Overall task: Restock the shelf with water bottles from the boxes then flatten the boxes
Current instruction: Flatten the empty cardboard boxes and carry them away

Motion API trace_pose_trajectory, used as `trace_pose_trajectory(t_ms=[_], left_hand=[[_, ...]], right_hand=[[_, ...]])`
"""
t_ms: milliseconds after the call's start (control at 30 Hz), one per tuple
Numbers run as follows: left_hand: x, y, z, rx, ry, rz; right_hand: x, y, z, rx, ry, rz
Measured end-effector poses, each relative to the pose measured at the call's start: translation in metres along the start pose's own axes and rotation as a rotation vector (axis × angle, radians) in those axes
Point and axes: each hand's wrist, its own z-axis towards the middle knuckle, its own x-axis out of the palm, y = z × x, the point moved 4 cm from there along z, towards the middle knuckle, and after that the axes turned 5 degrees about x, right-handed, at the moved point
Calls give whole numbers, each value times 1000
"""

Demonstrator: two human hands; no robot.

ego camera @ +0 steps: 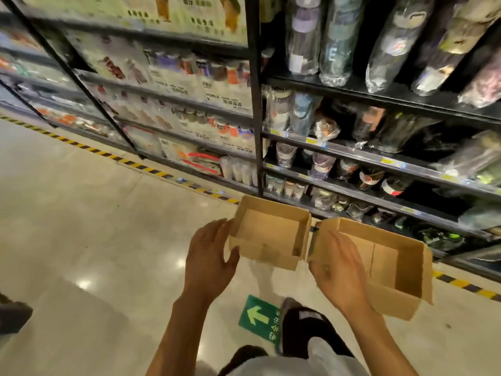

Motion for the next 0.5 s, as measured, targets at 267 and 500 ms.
trace_pose_trajectory(t_ms=[267, 500], left_hand=[[-17, 102, 64, -12, 64, -35], [-40, 190, 175, 97, 123, -53]], right_hand=[[44, 77, 115, 89, -47, -14], [101, 134, 171, 192, -41, 7]])
